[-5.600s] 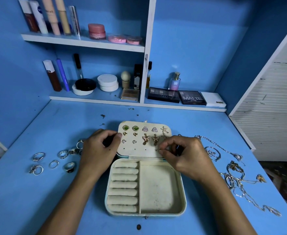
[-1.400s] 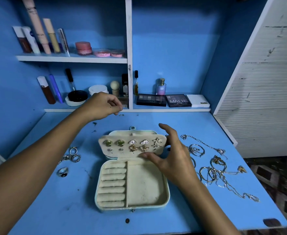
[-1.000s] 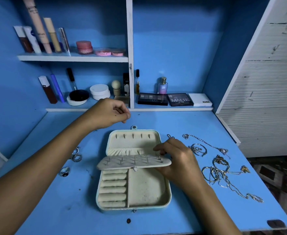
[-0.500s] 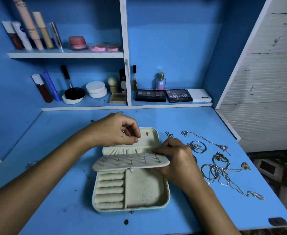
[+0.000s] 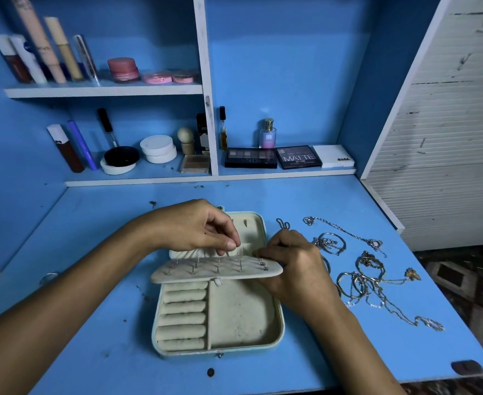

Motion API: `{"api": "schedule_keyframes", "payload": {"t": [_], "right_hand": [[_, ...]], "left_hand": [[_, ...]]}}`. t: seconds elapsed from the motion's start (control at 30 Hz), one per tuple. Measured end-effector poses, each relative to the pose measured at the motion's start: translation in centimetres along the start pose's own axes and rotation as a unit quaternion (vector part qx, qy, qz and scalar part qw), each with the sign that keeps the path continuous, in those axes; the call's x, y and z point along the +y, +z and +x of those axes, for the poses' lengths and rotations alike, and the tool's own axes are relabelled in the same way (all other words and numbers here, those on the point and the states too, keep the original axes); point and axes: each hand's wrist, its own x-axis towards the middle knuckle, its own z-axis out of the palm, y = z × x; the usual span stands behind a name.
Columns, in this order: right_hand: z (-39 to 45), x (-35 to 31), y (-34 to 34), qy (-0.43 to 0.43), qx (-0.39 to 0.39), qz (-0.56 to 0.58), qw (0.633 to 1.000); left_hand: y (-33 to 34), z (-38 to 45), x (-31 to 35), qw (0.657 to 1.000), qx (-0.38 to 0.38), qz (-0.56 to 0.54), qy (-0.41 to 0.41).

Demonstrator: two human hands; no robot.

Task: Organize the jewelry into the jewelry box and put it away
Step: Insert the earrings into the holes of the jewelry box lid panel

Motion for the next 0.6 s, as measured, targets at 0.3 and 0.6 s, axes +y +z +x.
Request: {"api": "schedule_keyframes", "payload": {"t": [0.3, 0.6], "right_hand": [[0.04, 0.02, 0.01, -0.006, 0.001, -0.003, 1.000], [0.04, 0.13, 0.15, -0.006, 0.006, -0.001, 1.000]], "left_hand": [[0.27, 0.35, 0.12, 1.000, -0.013, -0.001, 0.004], [0.21, 0.63, 0.34, 0.999, -0.030, 0.014, 0.002]]}}
